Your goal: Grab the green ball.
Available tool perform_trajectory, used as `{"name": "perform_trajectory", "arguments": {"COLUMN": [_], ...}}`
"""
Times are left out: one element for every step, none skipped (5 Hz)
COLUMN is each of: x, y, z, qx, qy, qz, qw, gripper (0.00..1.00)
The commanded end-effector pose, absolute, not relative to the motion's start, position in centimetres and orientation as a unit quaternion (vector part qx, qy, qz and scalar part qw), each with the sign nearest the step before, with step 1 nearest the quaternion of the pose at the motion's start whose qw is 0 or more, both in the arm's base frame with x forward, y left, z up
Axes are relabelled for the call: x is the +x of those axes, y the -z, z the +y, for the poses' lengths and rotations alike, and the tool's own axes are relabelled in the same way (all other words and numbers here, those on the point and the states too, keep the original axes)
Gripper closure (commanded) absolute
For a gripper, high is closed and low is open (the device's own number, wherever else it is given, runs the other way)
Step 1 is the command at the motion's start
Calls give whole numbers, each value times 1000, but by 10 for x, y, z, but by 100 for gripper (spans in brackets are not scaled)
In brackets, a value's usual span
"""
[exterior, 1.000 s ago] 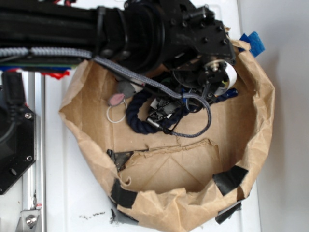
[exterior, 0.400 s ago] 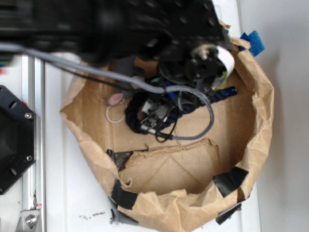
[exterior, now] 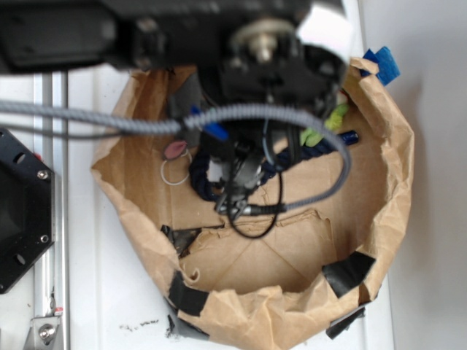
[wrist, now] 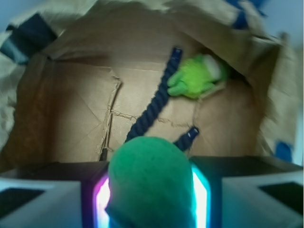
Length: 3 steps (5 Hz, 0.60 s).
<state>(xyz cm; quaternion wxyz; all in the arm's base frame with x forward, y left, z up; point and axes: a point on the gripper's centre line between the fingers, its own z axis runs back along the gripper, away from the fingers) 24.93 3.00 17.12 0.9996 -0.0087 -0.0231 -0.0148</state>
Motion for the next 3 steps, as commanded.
{"name": "perform_trajectory", "arguments": {"x": [253,252,252], "y": [-208,-203,-198], "z": [25,22,22], "qx": [-7,-4,0], "qy": [-108,-106,-101], "qz": [-93,-99,-96], "qw": [990,989,990], "gripper": [100,100,100]}}
